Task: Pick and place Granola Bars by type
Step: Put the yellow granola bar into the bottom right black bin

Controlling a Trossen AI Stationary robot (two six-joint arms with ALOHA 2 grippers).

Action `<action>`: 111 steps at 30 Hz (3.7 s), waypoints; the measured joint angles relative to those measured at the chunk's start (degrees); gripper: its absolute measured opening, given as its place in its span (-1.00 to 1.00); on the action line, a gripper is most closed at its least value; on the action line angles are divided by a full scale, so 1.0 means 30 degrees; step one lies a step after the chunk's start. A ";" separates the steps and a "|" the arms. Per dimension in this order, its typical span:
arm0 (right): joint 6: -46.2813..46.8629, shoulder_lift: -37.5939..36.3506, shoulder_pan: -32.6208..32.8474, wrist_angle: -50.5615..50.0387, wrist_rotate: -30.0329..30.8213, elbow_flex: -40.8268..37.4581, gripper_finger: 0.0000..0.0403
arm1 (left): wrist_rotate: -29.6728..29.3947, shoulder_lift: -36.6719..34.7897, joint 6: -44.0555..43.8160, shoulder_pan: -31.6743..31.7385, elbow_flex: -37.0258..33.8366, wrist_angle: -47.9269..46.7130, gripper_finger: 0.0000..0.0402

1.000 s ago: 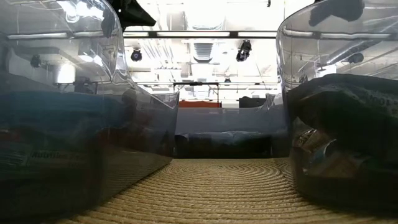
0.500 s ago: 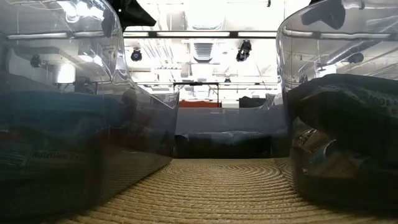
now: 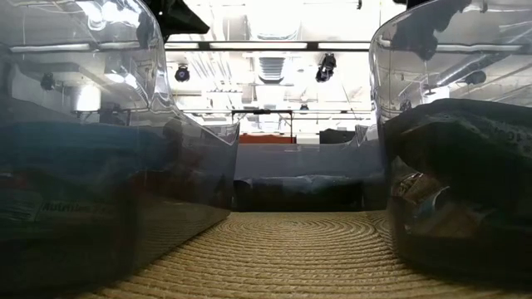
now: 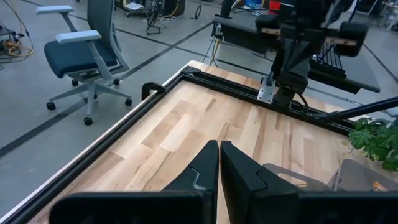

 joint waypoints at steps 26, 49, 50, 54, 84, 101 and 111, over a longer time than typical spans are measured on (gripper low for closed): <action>0.0161 0.0291 -0.1105 0.9445 -0.2261 -0.6486 -0.96 | 0.1178 0.0007 0.0394 0.0007 -0.0001 -0.0022 -1.00; 0.1334 0.0276 -0.1096 0.9775 -0.2499 -0.6486 -0.96 | 0.3319 0.2361 0.2723 -0.0359 -0.2043 0.7236 -1.00; 0.1324 0.0276 -0.1096 0.9782 -0.2546 -0.6486 -0.96 | 0.2925 0.2185 0.2459 -0.0413 -0.2466 0.7231 -1.00; 0.1283 0.0276 -0.1096 0.9782 -0.2618 -0.6486 -0.96 | 0.0867 0.1224 0.1699 -0.1008 -0.4079 0.7337 -1.00; 0.2353 0.0305 -0.1103 0.9814 -0.2306 -0.6493 -0.96 | -0.1749 -0.5304 -0.0803 -0.2674 -0.8678 0.7621 -1.00; 0.3578 0.0305 -0.1096 0.9666 -0.0338 -0.6510 -0.96 | -0.1749 -0.5311 -0.0803 -0.2667 -0.8553 0.7650 -1.00; 0.3367 0.0305 -0.1096 0.9651 -0.0338 -0.6675 -0.96 | -0.1756 -0.5311 -0.0992 -0.2667 -0.8553 0.7657 -1.00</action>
